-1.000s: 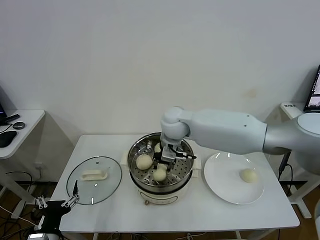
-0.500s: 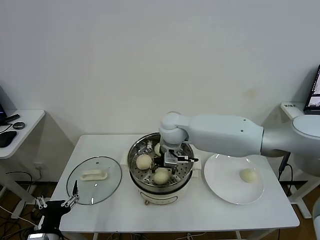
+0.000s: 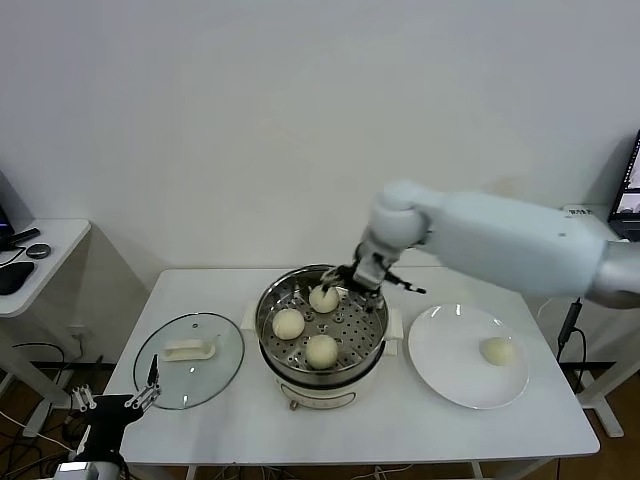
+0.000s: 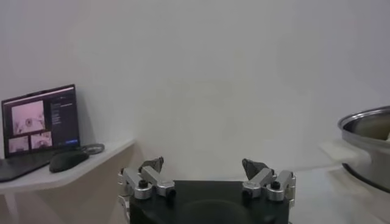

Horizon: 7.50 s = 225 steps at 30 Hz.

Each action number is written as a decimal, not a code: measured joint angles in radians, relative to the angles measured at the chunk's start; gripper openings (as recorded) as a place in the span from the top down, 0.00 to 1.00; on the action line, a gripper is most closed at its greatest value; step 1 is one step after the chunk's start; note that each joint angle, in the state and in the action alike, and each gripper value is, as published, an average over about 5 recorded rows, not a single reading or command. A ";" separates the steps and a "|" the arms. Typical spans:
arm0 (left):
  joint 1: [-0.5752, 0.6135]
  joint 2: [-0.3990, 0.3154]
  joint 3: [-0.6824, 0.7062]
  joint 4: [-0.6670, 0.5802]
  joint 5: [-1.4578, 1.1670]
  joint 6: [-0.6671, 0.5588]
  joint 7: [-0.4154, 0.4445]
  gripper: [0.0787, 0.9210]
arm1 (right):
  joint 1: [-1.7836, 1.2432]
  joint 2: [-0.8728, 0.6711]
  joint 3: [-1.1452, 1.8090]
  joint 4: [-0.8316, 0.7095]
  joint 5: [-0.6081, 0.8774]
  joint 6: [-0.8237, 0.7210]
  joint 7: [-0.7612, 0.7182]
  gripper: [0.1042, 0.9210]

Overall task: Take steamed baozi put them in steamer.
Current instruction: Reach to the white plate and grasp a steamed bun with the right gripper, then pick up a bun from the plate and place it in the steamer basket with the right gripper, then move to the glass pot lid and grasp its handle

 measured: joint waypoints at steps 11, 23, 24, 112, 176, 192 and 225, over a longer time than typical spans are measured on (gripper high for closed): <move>-0.017 0.016 0.026 0.022 0.005 0.000 0.003 0.12 | -0.135 -0.292 0.157 -0.041 -0.016 -0.240 -0.025 0.12; -0.012 0.015 0.036 0.025 0.010 0.003 0.006 0.12 | -0.463 -0.389 0.437 -0.191 -0.163 -0.235 -0.037 0.12; -0.011 0.014 0.037 0.025 0.011 0.004 0.006 0.12 | -0.484 -0.388 0.456 -0.206 -0.175 -0.231 -0.037 0.12; -0.041 0.004 0.021 0.023 -0.018 0.020 0.008 0.12 | 0.044 0.012 -0.141 0.088 0.464 -0.853 0.243 0.56; -0.040 -0.024 0.051 -0.002 0.036 -0.052 -0.007 0.12 | -1.298 -0.144 1.187 0.364 0.153 -0.322 0.861 0.12; -0.054 0.006 0.040 0.060 0.372 -0.090 -0.133 0.12 | -2.029 0.332 1.821 0.404 0.005 0.117 0.838 0.12; -0.357 0.195 0.149 0.574 1.482 -0.193 -0.198 0.12 | -2.231 0.574 2.052 0.357 0.095 0.172 0.877 0.12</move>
